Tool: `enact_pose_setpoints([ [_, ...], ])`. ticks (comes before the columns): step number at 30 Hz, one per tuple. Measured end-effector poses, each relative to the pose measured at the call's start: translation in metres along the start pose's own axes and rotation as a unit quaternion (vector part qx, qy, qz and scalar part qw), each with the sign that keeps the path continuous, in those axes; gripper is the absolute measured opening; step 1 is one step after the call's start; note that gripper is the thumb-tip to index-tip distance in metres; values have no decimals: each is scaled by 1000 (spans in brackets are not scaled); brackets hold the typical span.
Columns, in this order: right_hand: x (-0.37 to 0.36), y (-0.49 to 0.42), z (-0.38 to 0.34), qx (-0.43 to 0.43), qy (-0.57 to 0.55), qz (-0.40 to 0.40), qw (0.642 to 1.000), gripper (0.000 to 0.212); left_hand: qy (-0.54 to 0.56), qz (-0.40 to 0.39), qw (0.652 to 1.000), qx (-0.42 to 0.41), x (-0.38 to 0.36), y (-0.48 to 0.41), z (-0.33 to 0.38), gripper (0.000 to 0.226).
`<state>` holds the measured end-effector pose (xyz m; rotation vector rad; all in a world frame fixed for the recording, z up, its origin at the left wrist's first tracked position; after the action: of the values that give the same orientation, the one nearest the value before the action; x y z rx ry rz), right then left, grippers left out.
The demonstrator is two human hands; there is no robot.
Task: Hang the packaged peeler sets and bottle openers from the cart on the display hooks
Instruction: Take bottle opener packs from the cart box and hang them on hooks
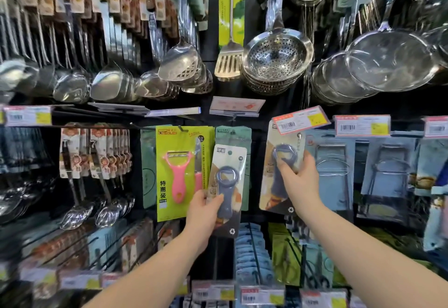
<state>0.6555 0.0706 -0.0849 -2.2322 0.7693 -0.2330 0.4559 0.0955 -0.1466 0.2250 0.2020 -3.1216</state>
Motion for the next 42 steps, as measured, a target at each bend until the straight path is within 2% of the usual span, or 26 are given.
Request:
enact_pose_setpoints([
  [2,0,0,0,-2,8,-7,1000,29,0,3,1000,1,-1,1,0,5],
  [6,1,1,4,4,24,-14,1000,47,-2,13,1000,11,-5,1,0,5],
  [9,5,-1,6,0,32,-12,999,43,-12,11,1000,14,-9,3,1,12],
  [12,4,4,5,13,45,-55,997,34,-17,15,1000,9,-12,5,1,23],
  [14,2,10,5,21,35,-81,996,41,-18,15,1000,9,-13,5,0,20],
  [17,2,8,0,18,6,-64,998,48,-13,6,1000,12,-15,5,-2,9],
  [20,3,-4,-9,4,11,-56,998,49,-5,3,1000,10,-17,4,-4,7],
  [24,1,-9,-14,4,6,-56,998,44,-2,0,1000,4,-19,4,-4,6],
  [29,10,-6,-4,-18,8,-43,999,22,-13,-1,1000,3,-22,6,-7,7],
  [34,18,-11,-6,-28,-31,-27,999,25,-13,3,1000,-1,-21,6,-8,6],
  [39,18,-2,-1,-44,-3,-55,998,26,-16,8,1000,-5,-21,7,-11,6],
  [42,16,-7,1,-57,28,-59,996,36,-14,5,1000,-8,-22,7,-11,6],
])
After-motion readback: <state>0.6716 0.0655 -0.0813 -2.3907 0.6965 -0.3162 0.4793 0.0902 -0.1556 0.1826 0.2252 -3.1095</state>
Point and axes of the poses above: each hand's wrist, its own y-axis away from the middle knuckle, its own x-axis out of the back of the hand, z = x × y, the point moved 1 cm from there along -y, towards the middle knuckle, and after that the axes turned 7 degrees about x, right-handed, at the moved point
